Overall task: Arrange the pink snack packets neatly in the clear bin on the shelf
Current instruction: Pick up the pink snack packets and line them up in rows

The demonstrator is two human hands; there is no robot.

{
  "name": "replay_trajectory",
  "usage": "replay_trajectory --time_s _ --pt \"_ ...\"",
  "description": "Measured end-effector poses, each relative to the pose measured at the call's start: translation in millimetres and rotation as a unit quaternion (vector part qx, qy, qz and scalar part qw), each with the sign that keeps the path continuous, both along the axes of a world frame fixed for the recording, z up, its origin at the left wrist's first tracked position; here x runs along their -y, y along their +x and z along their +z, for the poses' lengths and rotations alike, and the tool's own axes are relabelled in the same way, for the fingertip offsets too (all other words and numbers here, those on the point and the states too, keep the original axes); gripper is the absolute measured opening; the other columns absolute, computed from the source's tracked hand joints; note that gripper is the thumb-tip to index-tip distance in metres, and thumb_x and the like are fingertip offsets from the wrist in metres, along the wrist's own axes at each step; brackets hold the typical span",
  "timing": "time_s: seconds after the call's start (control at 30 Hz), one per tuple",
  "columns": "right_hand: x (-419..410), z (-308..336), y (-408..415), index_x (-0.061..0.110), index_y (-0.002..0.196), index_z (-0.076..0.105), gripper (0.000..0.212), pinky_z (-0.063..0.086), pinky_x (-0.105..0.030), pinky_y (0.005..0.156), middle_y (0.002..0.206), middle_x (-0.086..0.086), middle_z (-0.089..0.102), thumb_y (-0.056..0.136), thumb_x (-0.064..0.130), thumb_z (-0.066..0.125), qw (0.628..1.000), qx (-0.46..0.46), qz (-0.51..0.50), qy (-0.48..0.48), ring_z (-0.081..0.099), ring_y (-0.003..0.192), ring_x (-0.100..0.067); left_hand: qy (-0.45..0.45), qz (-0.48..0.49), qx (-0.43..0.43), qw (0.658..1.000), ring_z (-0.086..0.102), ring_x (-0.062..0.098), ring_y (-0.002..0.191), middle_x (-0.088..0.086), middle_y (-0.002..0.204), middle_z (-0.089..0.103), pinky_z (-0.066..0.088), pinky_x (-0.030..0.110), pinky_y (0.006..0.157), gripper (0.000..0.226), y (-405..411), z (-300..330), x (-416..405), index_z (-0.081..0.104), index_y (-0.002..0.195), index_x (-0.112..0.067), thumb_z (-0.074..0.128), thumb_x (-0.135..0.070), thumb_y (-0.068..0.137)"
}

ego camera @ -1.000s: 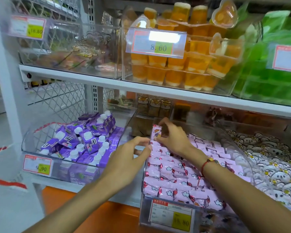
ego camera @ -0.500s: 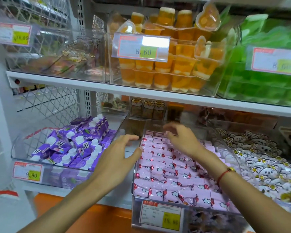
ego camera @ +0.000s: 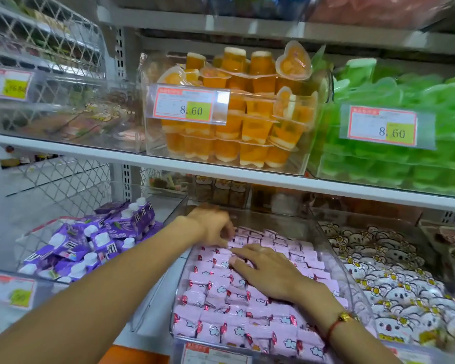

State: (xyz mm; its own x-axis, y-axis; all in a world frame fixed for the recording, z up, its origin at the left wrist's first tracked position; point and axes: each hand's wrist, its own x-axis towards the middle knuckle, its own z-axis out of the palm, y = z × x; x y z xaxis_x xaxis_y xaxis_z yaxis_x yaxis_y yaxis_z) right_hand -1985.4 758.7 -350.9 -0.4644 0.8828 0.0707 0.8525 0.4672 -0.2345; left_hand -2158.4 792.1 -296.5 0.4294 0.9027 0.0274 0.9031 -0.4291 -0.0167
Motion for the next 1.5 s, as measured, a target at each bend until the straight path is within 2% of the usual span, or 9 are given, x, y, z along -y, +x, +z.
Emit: replay_trajectory --time_s 0.43,0.57,0.8,0.9,0.97,1.07,1.23,1.37,1.5 --pt "0.7 5.5 -4.1 0.049 0.140 0.031 0.049 0.023 -0.044 0.110 0.153 -0.001 0.026 0.093 0.063 0.024 0.999 0.035 0.000 -0.042 0.026 0.138 -0.026 0.089 0.053 0.040 0.994 0.057 0.019 0.099 0.002 0.111 0.064 0.036 0.025 0.074 0.022 4.7 -8.4 -4.2 0.063 0.109 -0.022 0.050 -0.033 0.095" --pt "0.1 5.6 -3.7 0.049 0.140 0.029 0.050 0.020 -0.044 0.109 0.154 0.000 0.024 0.092 0.064 0.023 0.998 0.040 0.006 -0.053 0.024 0.138 -0.026 0.110 0.099 0.200 0.969 0.062 0.024 0.083 0.006 0.093 0.064 0.048 0.031 0.069 0.021 2.3 -11.8 3.0 0.057 0.107 -0.019 0.042 -0.032 0.099" --pt "4.4 13.4 -3.7 0.049 0.139 0.031 0.047 0.023 -0.044 0.108 0.152 0.003 0.030 0.095 0.061 0.023 0.996 0.010 0.000 -0.087 0.029 0.137 -0.024 0.120 0.198 0.641 0.731 0.064 0.029 0.095 0.014 0.104 0.066 0.053 0.048 0.086 0.022 -4.8 -4.0 32.8 0.059 0.110 -0.010 0.042 -0.020 0.100" --pt "8.4 26.2 -5.5 0.036 0.138 0.038 0.041 0.046 -0.038 0.086 0.123 0.003 0.054 0.098 0.045 0.039 0.980 -0.175 -0.015 -0.090 0.058 0.103 -0.023 0.111 0.207 0.726 0.646 0.064 0.029 0.096 0.016 0.101 0.067 0.055 0.043 0.083 0.024 -7.1 -9.8 48.3 0.057 0.107 -0.001 0.043 -0.019 0.100" --pt "11.7 39.5 -4.8 0.027 0.142 0.028 0.057 0.048 -0.027 0.084 0.140 0.003 0.043 0.092 0.030 0.055 0.955 -0.268 -0.019 -0.128 0.054 0.108 -0.016 0.095 0.195 0.756 0.618 0.064 0.025 0.095 0.017 0.102 0.066 0.057 0.028 0.072 0.020 -7.4 -13.0 54.2 0.055 0.104 -0.002 0.042 -0.016 0.100" --pt "20.2 50.6 -5.9 0.035 0.142 0.019 0.083 0.043 -0.022 0.088 0.144 0.006 0.036 0.080 0.020 0.072 0.931 -0.306 0.047 -0.192 0.047 0.121 -0.013 0.094 0.190 0.750 0.627 0.066 0.020 0.085 0.017 0.100 0.068 0.056 0.020 0.062 0.022 -8.3 -15.4 57.3 0.057 0.104 0.003 0.042 -0.012 0.100" --pt "31.7 53.2 -12.6 0.019 0.111 0.062 0.031 0.053 -0.018 0.067 0.105 0.004 0.066 0.082 0.019 0.073 0.905 -0.424 0.035 -0.016 0.064 0.080 -0.005 0.016 0.165 0.760 0.628 0.069 0.033 0.086 0.022 0.103 0.066 0.058 0.043 0.078 0.022 -11.7 -18.5 64.6 0.055 0.108 0.004 0.046 -0.013 0.099" --pt "32.2 57.2 -10.2 0.007 0.083 0.073 0.030 0.048 -0.016 0.050 0.072 -0.007 0.072 0.077 0.036 0.074 0.860 -0.496 -0.041 -0.114 0.065 0.058 -0.010 0.117 0.053 0.570 0.812 0.058 -0.009 0.099 -0.011 0.119 0.056 0.048 0.016 0.083 0.034 -25.4 -16.7 72.0 0.050 0.125 -0.026 0.052 -0.038 0.093" --pt "32.0 58.2 -10.7 0.008 0.082 0.073 0.040 0.042 -0.016 0.043 0.066 -0.006 0.069 0.073 0.047 0.074 0.819 -0.535 -0.093 -0.185 0.060 0.051 -0.010 0.190 -0.064 0.378 0.904 0.048 0.005 0.112 -0.018 0.122 0.054 0.041 0.028 0.093 0.042 -31.7 -19.5 77.5 0.054 0.125 -0.034 0.064 -0.040 0.085"
